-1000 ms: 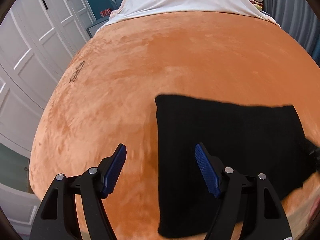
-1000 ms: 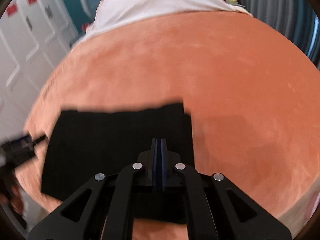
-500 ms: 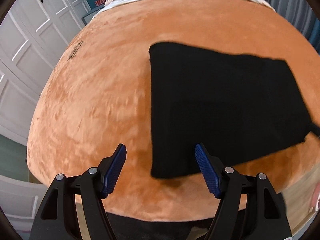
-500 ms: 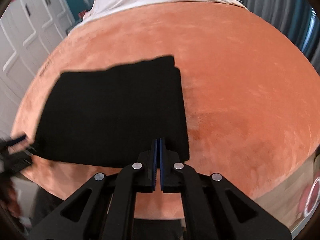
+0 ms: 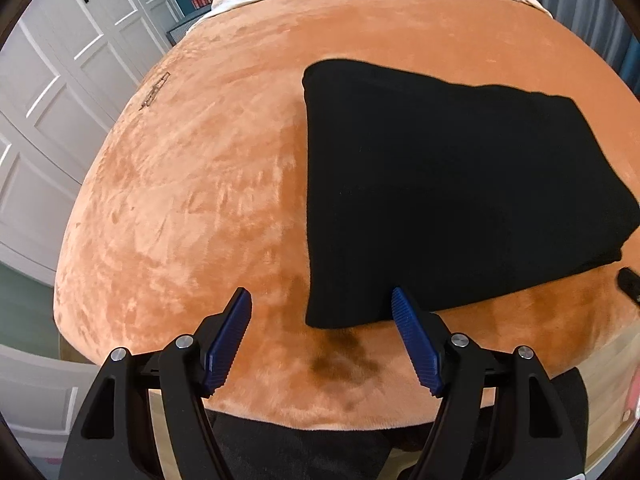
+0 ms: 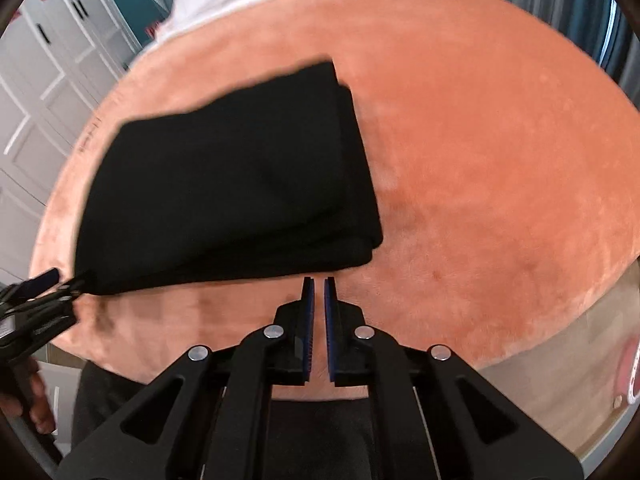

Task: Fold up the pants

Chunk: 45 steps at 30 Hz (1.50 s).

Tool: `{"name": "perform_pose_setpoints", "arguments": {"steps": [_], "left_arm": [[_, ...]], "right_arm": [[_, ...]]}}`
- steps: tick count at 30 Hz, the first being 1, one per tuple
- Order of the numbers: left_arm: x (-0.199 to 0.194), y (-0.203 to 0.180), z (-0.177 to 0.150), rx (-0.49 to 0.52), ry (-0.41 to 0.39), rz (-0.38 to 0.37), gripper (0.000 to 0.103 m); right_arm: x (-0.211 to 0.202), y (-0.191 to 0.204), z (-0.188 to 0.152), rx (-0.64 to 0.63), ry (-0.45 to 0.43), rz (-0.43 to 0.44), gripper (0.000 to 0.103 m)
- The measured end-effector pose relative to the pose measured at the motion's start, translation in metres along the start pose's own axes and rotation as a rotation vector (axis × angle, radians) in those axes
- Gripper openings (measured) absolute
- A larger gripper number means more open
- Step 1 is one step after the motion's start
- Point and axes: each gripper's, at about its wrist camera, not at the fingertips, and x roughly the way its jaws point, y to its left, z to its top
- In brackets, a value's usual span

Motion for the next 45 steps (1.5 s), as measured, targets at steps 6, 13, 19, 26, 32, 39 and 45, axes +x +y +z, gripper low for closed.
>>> {"name": "perform_pose_setpoints", "arguments": {"steps": [6,13,19,26,32,39,45], "left_arm": [[-0.001,0.0,-0.001,-0.004,0.006,-0.002,0.071],[0.005,0.001,-0.004,-0.002,0.019,-0.012,0.071],[0.006,0.004,-0.008,0.001,0.02,-0.034,0.071],[-0.011,0.032,-0.03,0.018,0.004,-0.012,0.071],[-0.01,0.069,-0.036,-0.048,0.036,0.006,0.071],[-0.008,0.076,-0.029,-0.061,0.031,-0.005,0.071],[-0.012,0.066,-0.025,-0.049,0.023,-0.021,0.071]], "right_arm": [[-0.012,0.021,0.033,-0.067,-0.051,0.011,0.005],[0.04,0.022,0.016,-0.092,0.04,-0.064,0.003],[0.016,0.037,0.025,-0.083,0.018,-0.008,0.006],[0.023,0.13,0.037,-0.223,0.061,0.19,0.006],[0.085,0.201,0.022,-0.344,0.16,0.129,0.007],[0.061,0.196,0.027,-0.34,0.115,0.16,0.006],[0.01,0.102,0.043,-0.166,-0.018,0.04,0.006]]}}
